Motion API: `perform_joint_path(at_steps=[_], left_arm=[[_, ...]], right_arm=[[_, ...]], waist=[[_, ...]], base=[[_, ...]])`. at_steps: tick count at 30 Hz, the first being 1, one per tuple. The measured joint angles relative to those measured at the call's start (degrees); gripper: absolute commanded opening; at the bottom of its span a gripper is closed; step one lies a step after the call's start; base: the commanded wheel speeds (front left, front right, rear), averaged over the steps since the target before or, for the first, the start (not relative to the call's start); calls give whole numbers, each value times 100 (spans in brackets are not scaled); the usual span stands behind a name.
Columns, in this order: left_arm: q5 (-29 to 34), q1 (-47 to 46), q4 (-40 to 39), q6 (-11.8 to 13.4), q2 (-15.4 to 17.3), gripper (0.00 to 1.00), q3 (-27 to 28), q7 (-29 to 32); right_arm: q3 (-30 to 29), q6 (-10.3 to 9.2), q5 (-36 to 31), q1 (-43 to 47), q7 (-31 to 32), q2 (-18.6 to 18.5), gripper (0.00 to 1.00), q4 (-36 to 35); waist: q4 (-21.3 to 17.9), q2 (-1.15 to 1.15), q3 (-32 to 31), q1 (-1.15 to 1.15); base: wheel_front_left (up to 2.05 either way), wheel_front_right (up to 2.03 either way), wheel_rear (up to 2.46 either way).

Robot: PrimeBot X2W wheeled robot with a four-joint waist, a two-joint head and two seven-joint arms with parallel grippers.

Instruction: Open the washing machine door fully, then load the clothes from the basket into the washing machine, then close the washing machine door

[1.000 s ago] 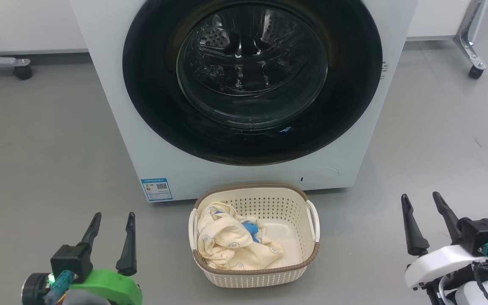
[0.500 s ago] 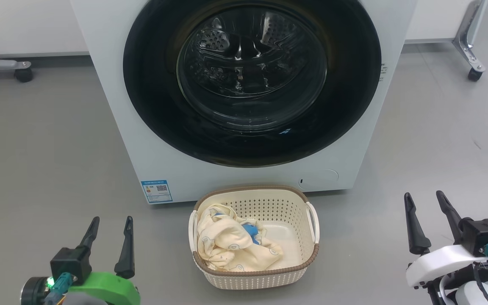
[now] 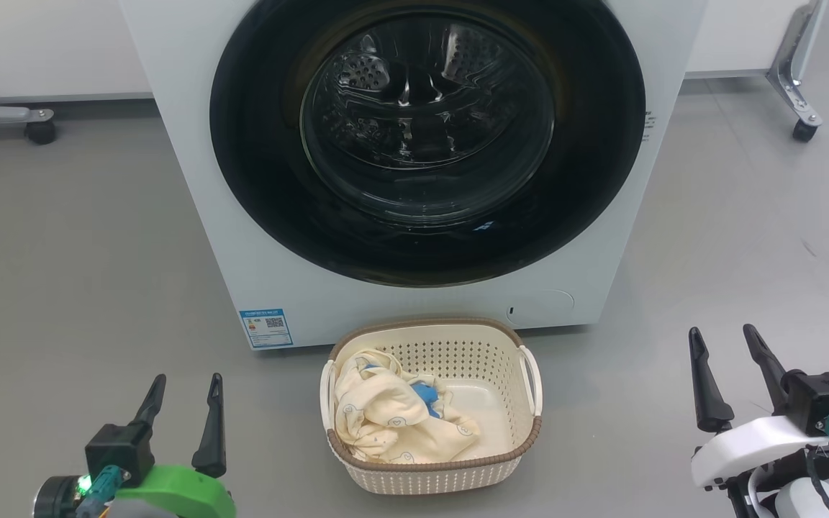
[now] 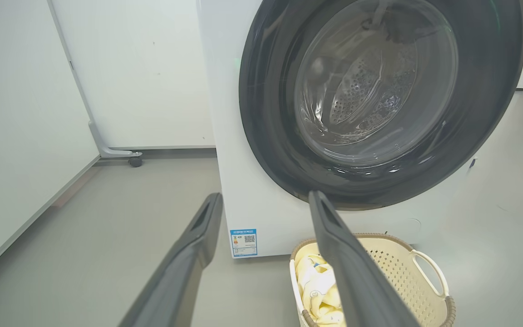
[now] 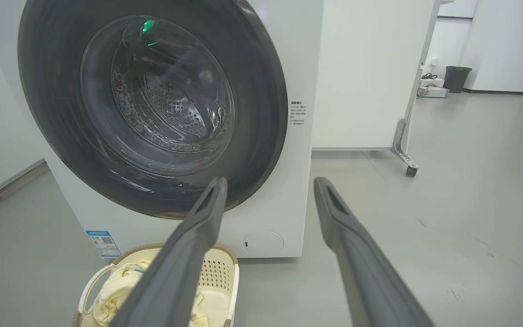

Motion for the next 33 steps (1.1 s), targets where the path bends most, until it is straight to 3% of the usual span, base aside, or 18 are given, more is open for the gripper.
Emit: perform_joint_path(at_steps=[16,33], left_arm=[[138,-23,65,1,-5,100,7,0],[182,-120,66,0,-53,100,131,0]], right_arm=[[-46,1,1,6,0,2,100,-2],[-70,7,1,6,-1,14,100,-5]], waist=[[-18,0,34,0],[-36,0,65,0]], base=[[15,20,-35],[59,59,-117]])
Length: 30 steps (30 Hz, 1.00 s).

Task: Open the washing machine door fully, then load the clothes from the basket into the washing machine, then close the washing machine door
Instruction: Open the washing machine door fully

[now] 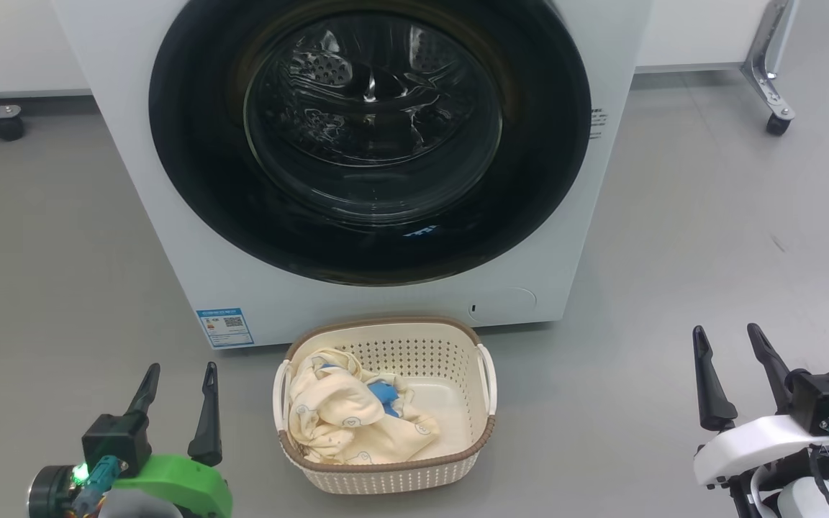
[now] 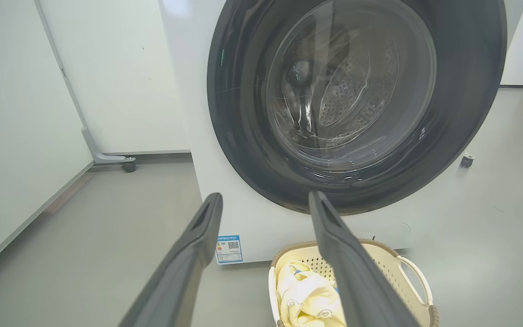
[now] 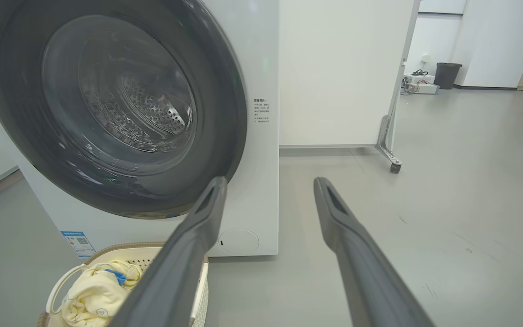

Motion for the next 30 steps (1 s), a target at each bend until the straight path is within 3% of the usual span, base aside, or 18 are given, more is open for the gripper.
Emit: perform_joint_path(at_steps=[16,30], left_arm=[[37,-15,-22,-114,-100,100,22,0],[119,-15,-20,-114,-115,100,57,-1]], right_arm=[[-33,8,1,0,0,21,100,0],[-69,10,0,0,0,22,100,-5]], waist=[[-25,0,39,0],[-27,0,66,0]], base=[[77,78,-155],[45,45,-90]])
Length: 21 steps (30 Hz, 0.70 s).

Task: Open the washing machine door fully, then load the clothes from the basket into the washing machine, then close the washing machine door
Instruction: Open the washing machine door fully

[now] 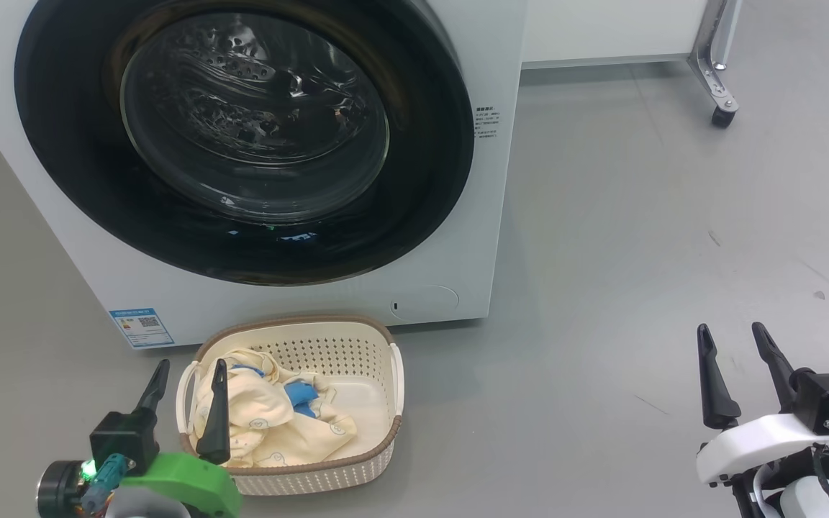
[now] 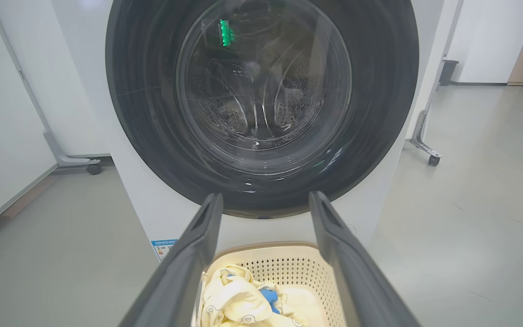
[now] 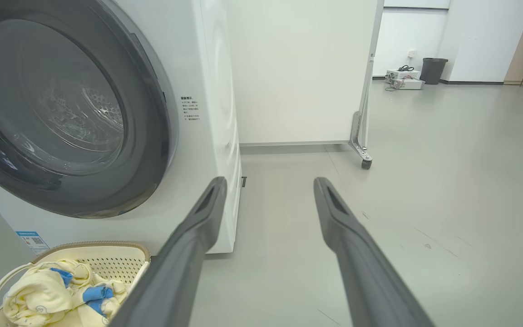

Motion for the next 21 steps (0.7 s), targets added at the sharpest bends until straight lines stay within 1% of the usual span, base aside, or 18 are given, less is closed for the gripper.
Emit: perform_joint_path(at_steps=[8,19,20,21], left_arm=[[14,0,0,-1,-16,100,27,0],[20,0,10,-44,-26,100,82,0],[25,0,12,-44,-26,100,88,0],[31,0,14,-44,-26,100,94,0]], right_arm=[[-36,1,1,0,0,1,100,-4],[-53,44,0,0,0,46,100,-5],[-56,45,0,0,0,47,84,-5],[-58,45,0,0,0,48,41,-5]], waist=[[20,0,6,0],[22,0,-5,0],[22,0,-6,0],[21,0,-5,0]], base=[[19,19,-38],[2,2,-3],[0,0,0],[0,0,0]])
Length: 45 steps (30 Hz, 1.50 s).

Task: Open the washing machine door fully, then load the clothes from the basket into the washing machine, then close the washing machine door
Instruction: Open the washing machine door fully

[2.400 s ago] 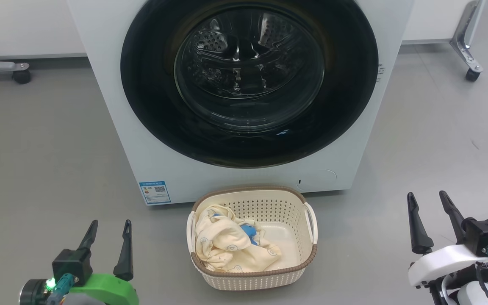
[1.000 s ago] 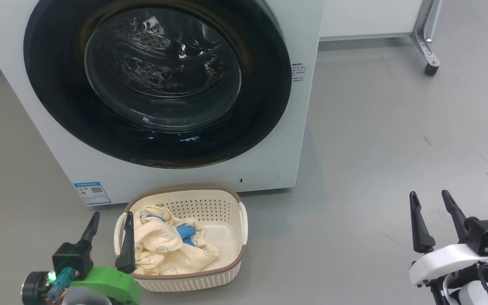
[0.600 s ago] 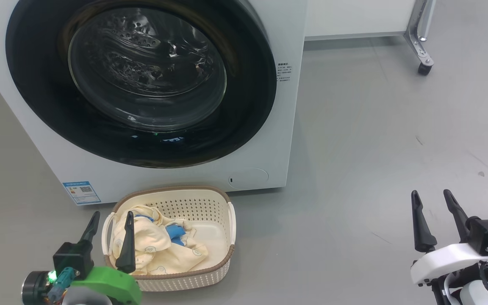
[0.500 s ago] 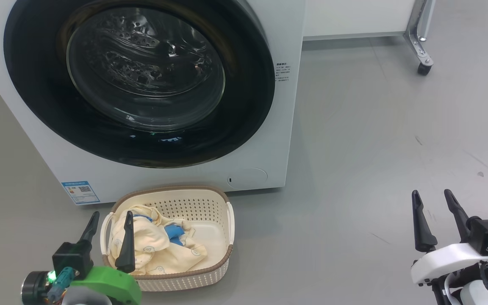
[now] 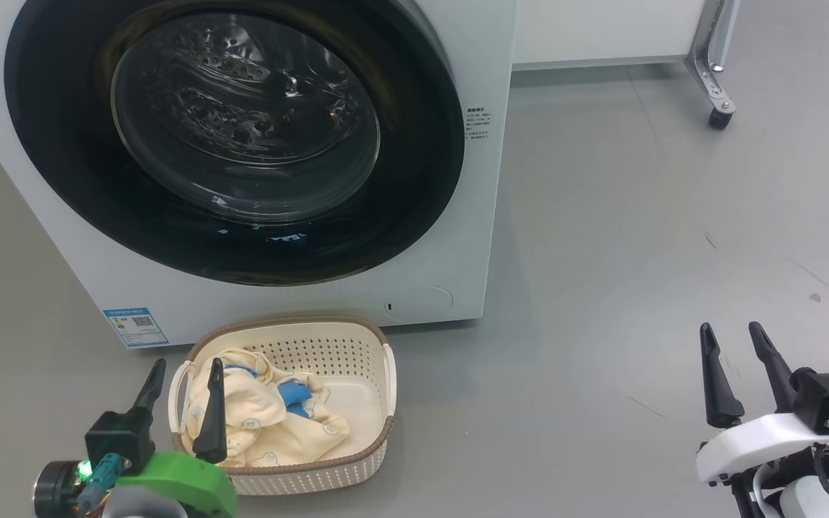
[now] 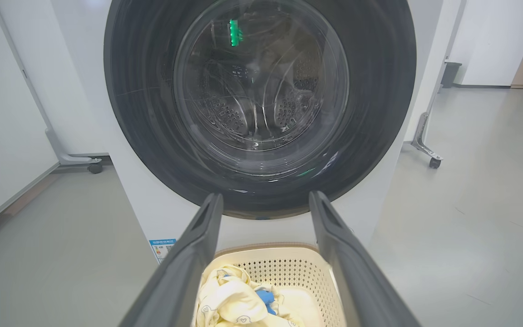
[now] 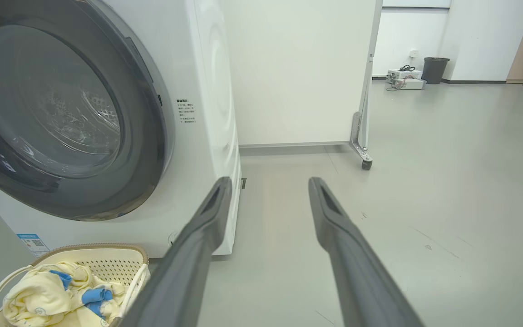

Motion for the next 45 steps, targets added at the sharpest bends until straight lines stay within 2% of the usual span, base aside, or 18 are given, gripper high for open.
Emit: perform_joint_path(at_steps=[1,17,25,27,28,29,30,34,39,45], left_arm=[[7,0,1,-1,0,100,2,0],[136,0,8,-8,-13,100,41,0],[144,-1,0,-33,-26,100,62,0],[156,-4,-9,-47,-36,100,52,1],[178,-11,-24,-49,-66,100,49,1],[178,-11,-24,-49,-66,100,49,1],[187,-14,-65,-49,-99,100,48,0],[246,-69,-166,-49,-116,100,37,0],[292,-218,-268,-49,-134,100,4,0],[336,-469,-444,-49,-188,100,-112,-5]], right_arm=[[0,1,0,0,0,0,0,1],[-9,60,10,0,-1,21,0,42],[-109,261,466,0,8,183,0,74],[-263,338,805,0,16,331,0,74],[-398,434,1177,0,75,489,0,82],[-398,434,1177,0,75,489,0,82],[-578,570,1718,-4,169,691,0,80],[-902,799,2555,-69,304,988,0,73],[-1278,909,3659,-410,659,1085,0,59],[-1604,913,4930,-1010,1282,1084,0,69]], waist=[[0,0,1,0],[18,0,5,0],[31,0,29,0],[45,0,48,0],[67,0,83,0],[67,0,83,0],[87,0,133,0],[128,0,266,0],[175,0,482,0],[249,0,802,0]], base=[[0,0,0],[0,0,0],[0,0,0],[0,0,0],[0,0,0],[0,0,0],[0,0,0],[0,0,0],[0,0,0],[0,0,0]])
